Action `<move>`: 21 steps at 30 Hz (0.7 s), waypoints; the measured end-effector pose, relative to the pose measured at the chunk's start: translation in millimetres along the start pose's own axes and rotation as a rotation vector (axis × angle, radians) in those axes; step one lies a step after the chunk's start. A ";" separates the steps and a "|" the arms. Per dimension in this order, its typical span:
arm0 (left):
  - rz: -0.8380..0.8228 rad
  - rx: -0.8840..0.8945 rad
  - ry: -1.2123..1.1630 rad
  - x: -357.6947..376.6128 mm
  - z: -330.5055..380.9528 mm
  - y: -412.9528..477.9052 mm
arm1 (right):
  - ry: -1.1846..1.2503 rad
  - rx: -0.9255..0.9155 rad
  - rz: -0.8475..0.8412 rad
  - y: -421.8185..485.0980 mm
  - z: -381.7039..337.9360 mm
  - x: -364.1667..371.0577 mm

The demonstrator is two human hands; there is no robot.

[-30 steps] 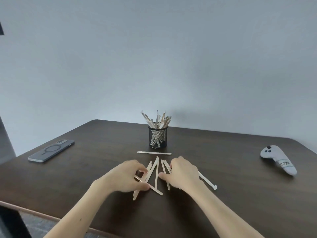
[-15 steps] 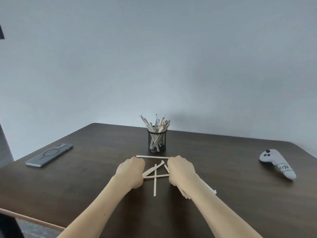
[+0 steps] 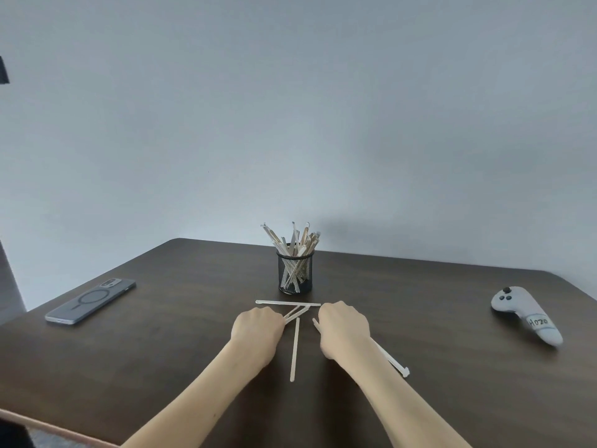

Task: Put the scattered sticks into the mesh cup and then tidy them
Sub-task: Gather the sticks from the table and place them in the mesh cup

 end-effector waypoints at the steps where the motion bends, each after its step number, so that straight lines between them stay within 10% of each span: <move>1: -0.001 -0.009 -0.003 1.3 -1.6 1.6 | 0.003 0.002 -0.004 0.8 -0.3 0.4; 9: -0.003 -0.112 -0.228 20.0 -16.4 -5.4 | 0.089 0.044 0.060 -10.8 10.3 11.2; 21: 0.430 -0.148 -1.129 -5.8 -36.9 -21.3 | 1.103 0.030 0.204 -6.2 30.7 9.2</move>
Point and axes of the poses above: each hand's wrist, its own y-axis towards the middle knuckle, its own x-axis out of the palm, z = x × y, the point moved 9 cm from there along y, towards the middle knuckle, and after that the axes turned 3 degrees about -z, right-handed, at the moved point
